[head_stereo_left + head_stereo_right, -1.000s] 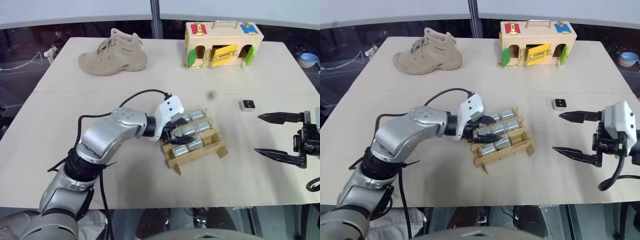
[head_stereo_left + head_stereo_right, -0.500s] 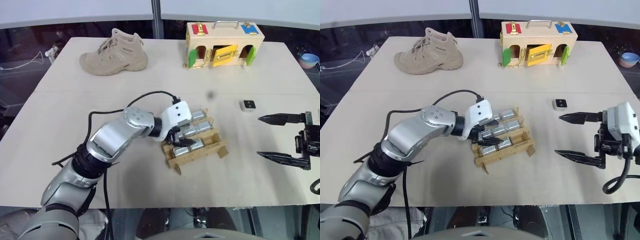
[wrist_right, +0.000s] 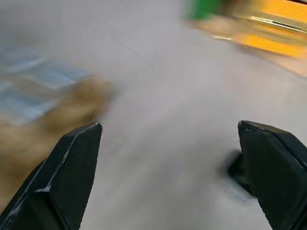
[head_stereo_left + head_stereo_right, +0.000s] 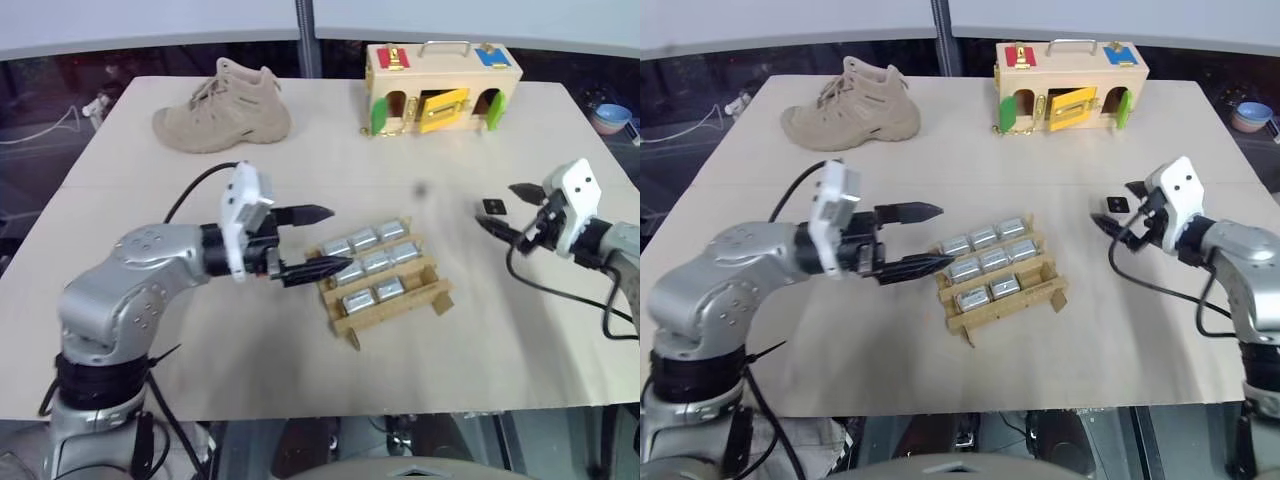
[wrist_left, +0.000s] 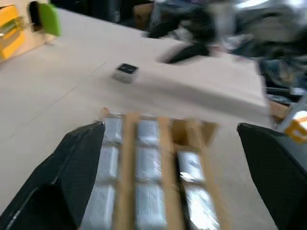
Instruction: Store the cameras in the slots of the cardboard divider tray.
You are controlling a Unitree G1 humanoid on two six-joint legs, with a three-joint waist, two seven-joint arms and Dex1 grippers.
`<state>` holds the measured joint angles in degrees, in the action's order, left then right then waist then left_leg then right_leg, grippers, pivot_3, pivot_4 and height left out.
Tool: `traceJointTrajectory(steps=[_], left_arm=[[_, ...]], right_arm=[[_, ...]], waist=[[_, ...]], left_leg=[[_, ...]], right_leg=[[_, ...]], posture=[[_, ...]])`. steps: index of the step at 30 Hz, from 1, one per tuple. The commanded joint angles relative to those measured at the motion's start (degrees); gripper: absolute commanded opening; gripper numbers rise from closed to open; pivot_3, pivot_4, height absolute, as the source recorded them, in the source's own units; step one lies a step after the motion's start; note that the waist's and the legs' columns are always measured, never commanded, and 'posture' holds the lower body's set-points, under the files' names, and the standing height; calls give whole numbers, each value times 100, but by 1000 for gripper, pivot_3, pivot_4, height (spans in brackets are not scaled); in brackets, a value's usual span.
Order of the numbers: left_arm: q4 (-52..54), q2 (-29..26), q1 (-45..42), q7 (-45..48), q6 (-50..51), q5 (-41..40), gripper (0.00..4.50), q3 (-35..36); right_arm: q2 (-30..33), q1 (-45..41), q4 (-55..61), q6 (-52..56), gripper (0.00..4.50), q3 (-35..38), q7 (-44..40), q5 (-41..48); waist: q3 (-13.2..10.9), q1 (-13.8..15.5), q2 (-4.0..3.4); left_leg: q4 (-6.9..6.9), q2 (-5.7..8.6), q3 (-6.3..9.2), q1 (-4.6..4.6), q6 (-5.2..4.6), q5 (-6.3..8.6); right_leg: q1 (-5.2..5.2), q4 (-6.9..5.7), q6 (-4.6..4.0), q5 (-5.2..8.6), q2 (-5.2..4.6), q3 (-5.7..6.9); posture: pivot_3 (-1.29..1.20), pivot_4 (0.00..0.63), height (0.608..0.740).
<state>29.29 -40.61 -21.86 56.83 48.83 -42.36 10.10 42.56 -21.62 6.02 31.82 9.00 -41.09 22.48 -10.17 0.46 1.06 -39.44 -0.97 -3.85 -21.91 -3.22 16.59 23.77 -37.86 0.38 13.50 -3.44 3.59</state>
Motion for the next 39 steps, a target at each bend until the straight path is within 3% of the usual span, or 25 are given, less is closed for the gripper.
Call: traceJointTrajectory(steps=[1,10,20,23,27,30,33,35,39], left_arm=[[576,-173,854,444,-868,-228,4398,995],[668,-410,2230,887,-1801,-184,4398,1655],[791,-550,2535,636,-1909,-412,4398,1691],[813,-576,2534,539,-1912,-445,4500,1671],[826,-659,2422,102,-1574,-573,4500,1553],[807,-693,2146,-817,-702,-1475,4500,1484],[365,-987,1360,-2159,233,-4080,4500,1100],[-20,-1075,680,-2902,448,-5276,4500,591],[-759,-727,-506,-4065,752,-6069,4500,-533]], right_arm=[[-629,-663,-773,376,4500,-80,1429,-626],[-1100,-1151,-1600,810,4500,-172,2112,-1018],[-1386,-1547,-2606,524,4500,-96,2172,-1101],[-1414,-1628,-2843,377,3640,-108,2156,-1129],[-1246,-1495,-2722,158,1921,-254,1982,-1266],[-850,-1014,-1979,-742,1934,-513,1439,-1515],[78,-79,-124,-2684,1934,-845,-217,-1490],[417,296,887,-2910,1934,-818,-862,-1090],[603,406,1936,-3156,1934,-1016,-1320,-897]], waist=[[1,32,2],[2,10,-4],[2,-8,-4],[2,-26,-4],[2,-24,-4],[1,20,-6],[-7,48,-17],[-12,24,-26],[-7,-34,-13]], left_leg=[[0,0,1,0,0,0],[6,2,1,-2,0,1],[9,-1,2,-3,-2,1],[10,-1,2,-2,-2,1],[11,-1,3,-3,-2,1],[12,-1,6,-5,-4,2],[12,0,24,-24,-6,3],[11,-1,27,-26,-6,3],[10,-3,26,11,-3,3]], right_leg=[[-1,1,0,0,-1,3],[0,3,-1,0,-1,8],[1,3,-2,0,7,3],[1,3,-2,0,8,2],[1,3,-2,0,7,2],[2,6,-2,0,4,4],[12,14,1,0,-2,18],[14,14,3,0,-3,19],[-23,13,4,0,2,17]], posture=[[0,150,740],[0,150,740],[0,150,740],[0,150,740],[0,150,740],[0,150,740],[0,150,740],[0,150,740],[0,150,740]])
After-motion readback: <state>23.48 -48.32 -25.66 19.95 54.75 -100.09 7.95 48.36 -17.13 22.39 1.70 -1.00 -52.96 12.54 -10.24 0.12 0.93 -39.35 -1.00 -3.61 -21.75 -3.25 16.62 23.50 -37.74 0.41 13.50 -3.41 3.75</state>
